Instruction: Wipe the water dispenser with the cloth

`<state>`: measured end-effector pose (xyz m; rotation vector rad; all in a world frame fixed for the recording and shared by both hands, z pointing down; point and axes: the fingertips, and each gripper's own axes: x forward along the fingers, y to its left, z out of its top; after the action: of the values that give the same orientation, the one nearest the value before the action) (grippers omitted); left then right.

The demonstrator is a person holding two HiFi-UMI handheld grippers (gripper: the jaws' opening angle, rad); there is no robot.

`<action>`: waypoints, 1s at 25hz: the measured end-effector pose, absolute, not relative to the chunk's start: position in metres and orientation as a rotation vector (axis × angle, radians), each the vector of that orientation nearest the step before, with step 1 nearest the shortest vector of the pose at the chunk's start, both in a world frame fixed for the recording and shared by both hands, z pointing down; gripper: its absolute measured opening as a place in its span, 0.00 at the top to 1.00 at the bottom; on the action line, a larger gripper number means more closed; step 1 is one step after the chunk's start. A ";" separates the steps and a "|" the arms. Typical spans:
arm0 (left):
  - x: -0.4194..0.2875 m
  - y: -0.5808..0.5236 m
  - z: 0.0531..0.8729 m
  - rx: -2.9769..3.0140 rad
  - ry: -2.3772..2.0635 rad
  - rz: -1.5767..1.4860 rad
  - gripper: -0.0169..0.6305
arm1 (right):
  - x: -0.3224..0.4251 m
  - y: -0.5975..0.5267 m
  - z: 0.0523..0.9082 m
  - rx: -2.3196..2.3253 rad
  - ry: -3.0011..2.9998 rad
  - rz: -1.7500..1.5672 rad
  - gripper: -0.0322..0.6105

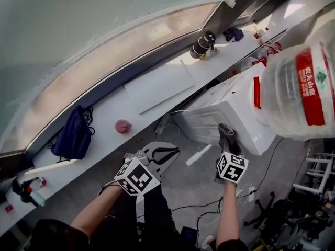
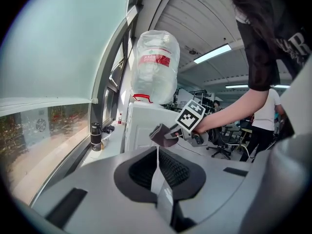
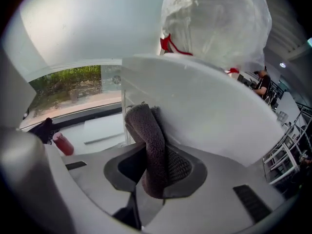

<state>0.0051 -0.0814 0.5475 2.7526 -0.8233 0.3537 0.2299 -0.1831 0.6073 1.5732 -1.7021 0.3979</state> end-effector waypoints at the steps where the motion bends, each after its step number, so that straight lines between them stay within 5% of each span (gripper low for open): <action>1: 0.005 -0.083 0.552 2.748 -0.830 0.355 0.94 | 0.231 -0.184 0.620 1.574 -1.697 0.421 0.79; 25: -0.003 -0.107 0.635 2.660 -0.971 0.433 0.94 | 0.228 -0.198 0.900 1.411 -1.426 0.714 0.79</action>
<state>-0.0034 -0.1067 0.6349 2.6603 -0.9712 0.4330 0.2283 -0.1978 0.9000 1.4108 -1.4263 0.7139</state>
